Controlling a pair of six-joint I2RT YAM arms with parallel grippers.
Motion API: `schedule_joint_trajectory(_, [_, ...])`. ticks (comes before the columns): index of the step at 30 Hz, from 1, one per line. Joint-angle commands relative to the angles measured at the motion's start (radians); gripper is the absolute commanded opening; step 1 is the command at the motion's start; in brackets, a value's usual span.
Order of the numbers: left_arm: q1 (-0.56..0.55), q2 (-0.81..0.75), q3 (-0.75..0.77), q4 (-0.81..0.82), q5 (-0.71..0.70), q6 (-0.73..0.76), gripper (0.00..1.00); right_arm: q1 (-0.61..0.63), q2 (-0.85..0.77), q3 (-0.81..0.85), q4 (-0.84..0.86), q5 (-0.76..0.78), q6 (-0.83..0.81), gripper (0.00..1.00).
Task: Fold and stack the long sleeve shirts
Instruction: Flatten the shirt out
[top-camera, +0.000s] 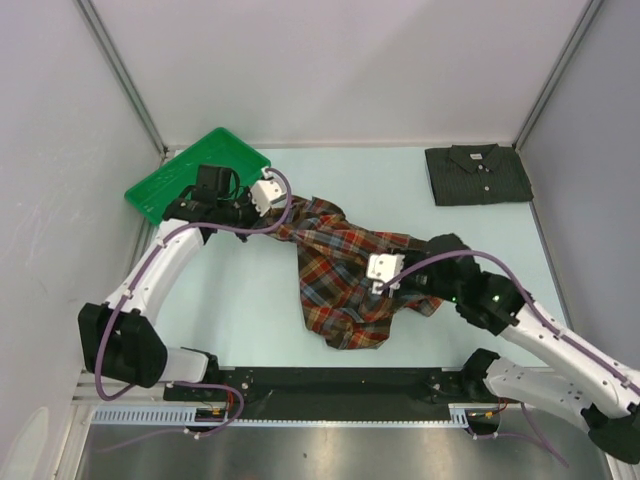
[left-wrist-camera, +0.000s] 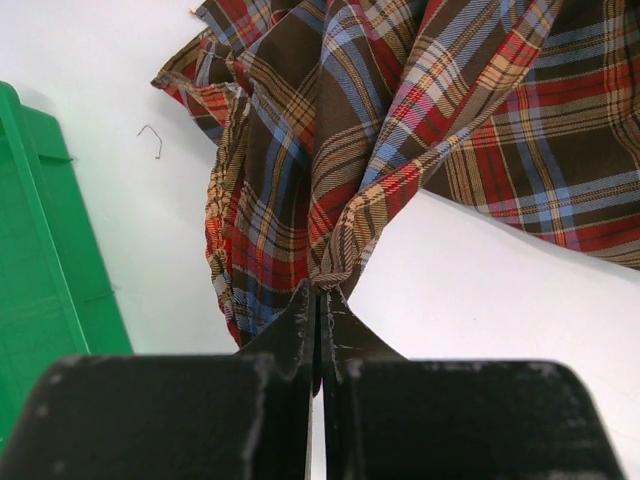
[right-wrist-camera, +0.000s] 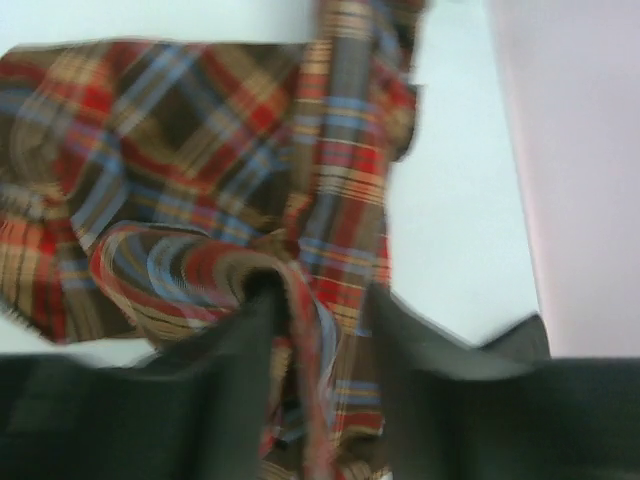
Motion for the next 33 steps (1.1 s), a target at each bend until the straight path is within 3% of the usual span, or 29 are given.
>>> schedule_joint_trajectory(1, [0.015, 0.018, 0.016, 0.030, 0.034, -0.027, 0.00, 0.081, 0.015, -0.018, -0.019, 0.056, -0.016, 0.61])
schedule_joint_trajectory(4, [0.022, 0.024, 0.020, 0.027, 0.043, -0.023, 0.00, 0.036, 0.005, -0.031, -0.103, 0.091, -0.082, 0.63])
schedule_joint_trajectory(6, [0.023, 0.030, 0.024, 0.019, 0.046, -0.015, 0.00, -0.030, -0.033, -0.024, -0.189, 0.030, -0.113, 0.63])
schedule_joint_trajectory(11, [0.025, 0.067, 0.039, 0.004, 0.066, -0.013, 0.00, -0.285, -0.099, -0.035, -0.396, -0.100, -0.300, 0.62])
schedule_joint_trajectory(17, [0.028, 0.094, 0.043, 0.001, 0.077, -0.012, 0.00, -0.489, -0.107, -0.145, -0.415, -0.174, -0.464, 0.62])
schedule_joint_trajectory(21, [0.060, 0.116, 0.052, -0.004, 0.085, -0.006, 0.00, -0.506, -0.094, -0.176, -0.360, -0.182, -0.489, 0.72])
schedule_joint_trajectory(25, [0.088, 0.145, 0.073, -0.016, 0.098, -0.001, 0.00, -0.517, -0.100, -0.202, -0.290, -0.160, -0.540, 0.74])
schedule_joint_trajectory(28, [0.095, 0.160, 0.089, -0.019, 0.106, -0.007, 0.00, -0.509, -0.076, -0.149, -0.331, -0.255, -0.503, 0.76])
schedule_joint_trajectory(33, [0.097, 0.168, 0.095, -0.019, 0.108, -0.012, 0.00, -0.370, 0.047, -0.061, -0.285, -0.300, -0.317, 0.62])
